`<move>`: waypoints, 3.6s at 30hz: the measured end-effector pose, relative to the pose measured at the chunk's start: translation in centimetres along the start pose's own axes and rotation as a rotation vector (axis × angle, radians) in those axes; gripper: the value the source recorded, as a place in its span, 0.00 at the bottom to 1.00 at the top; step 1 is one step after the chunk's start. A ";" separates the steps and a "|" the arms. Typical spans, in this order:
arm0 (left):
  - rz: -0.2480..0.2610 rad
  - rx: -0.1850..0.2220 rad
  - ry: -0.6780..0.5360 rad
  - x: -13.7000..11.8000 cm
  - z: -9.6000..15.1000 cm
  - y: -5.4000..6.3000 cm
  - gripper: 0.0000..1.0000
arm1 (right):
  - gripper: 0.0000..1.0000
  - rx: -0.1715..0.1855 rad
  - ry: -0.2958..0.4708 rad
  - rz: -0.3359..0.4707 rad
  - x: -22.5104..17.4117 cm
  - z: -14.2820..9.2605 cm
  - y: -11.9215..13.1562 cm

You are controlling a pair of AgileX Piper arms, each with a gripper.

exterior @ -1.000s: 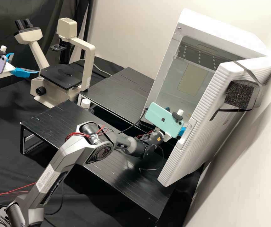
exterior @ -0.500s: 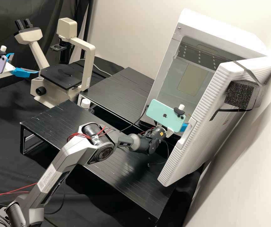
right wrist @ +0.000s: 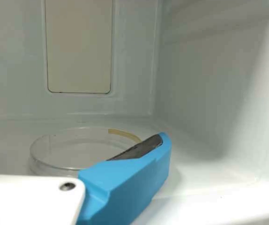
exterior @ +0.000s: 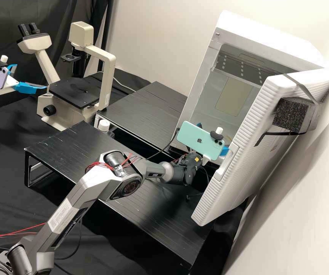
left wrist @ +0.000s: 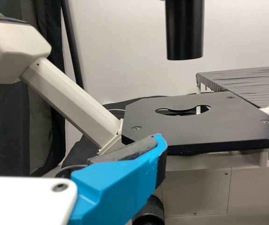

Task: Take out the petri dish and place it under the microscope.

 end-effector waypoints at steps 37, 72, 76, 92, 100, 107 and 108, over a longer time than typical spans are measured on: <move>0.000 0.000 0.000 0.0 0.0 0.0 1.00 | 1.00 -0.083 -0.123 0.016 -0.7 1.3 3.2; 0.000 0.000 0.000 0.0 0.0 0.0 1.00 | 1.00 -0.062 -0.130 0.040 0.8 -0.5 3.3; 0.000 0.000 0.000 0.0 0.0 0.0 1.00 | 1.00 -0.037 -0.127 0.041 1.1 -0.7 2.9; 0.000 0.000 0.000 0.0 0.0 0.0 1.00 | 0.00 -0.029 -0.122 0.032 1.9 -1.5 2.1; 0.000 0.000 0.000 0.0 0.0 0.0 1.00 | 0.00 -0.025 -0.125 0.017 2.4 -1.1 1.2; 0.000 0.000 0.000 0.0 0.0 0.0 1.00 | 0.00 -0.025 -0.121 0.012 2.5 -1.2 1.0; 0.000 0.000 0.000 0.0 0.0 0.0 1.00 | 0.00 -0.025 -0.120 0.013 2.5 -1.2 0.9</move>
